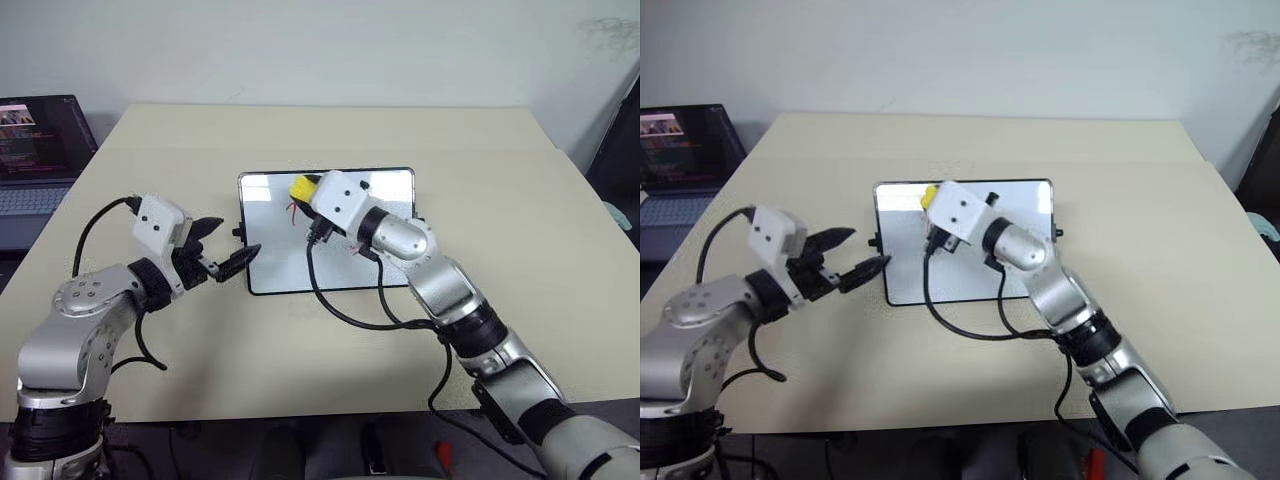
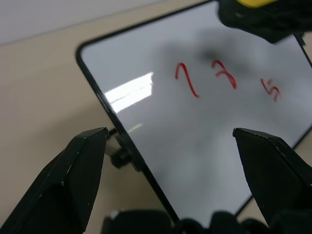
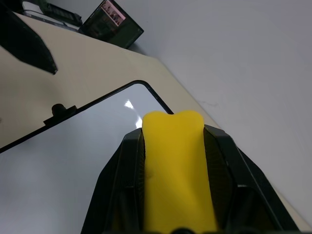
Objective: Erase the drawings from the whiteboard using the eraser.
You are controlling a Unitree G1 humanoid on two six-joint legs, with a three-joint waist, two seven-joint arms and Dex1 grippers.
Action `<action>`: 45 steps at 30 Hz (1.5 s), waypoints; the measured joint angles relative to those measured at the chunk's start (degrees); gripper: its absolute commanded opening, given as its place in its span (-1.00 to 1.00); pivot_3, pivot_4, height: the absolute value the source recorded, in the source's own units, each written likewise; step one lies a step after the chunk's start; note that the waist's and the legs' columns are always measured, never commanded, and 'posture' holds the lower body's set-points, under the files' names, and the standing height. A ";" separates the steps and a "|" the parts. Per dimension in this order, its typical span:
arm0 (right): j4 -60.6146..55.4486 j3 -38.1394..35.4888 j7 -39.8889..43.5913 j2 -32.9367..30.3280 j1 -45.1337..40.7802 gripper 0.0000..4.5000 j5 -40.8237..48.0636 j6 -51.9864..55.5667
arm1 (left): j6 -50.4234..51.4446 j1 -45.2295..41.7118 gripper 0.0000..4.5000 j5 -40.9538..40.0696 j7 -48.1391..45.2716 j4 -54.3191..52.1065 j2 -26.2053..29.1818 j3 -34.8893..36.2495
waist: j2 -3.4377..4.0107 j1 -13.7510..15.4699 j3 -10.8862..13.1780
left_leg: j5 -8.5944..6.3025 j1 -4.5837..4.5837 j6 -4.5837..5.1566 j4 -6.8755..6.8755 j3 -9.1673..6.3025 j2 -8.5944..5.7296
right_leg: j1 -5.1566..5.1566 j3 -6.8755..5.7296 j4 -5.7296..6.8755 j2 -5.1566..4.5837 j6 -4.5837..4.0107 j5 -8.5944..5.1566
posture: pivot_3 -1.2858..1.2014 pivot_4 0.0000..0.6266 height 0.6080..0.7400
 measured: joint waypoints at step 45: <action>14.92 5.77 11.04 0.05 -6.71 -0.41 -12.94 -3.32 | -1.59 -1.71 1.00 0.24 -2.12 0.28 0.90 -1.88 | -0.01 0.03 -0.01 | -0.04 0.09 0.01 0.04 0.16 0.62 | -0.04 0.01 0.09 0.24 -0.15 0.09 | 0.03 -0.52 1.00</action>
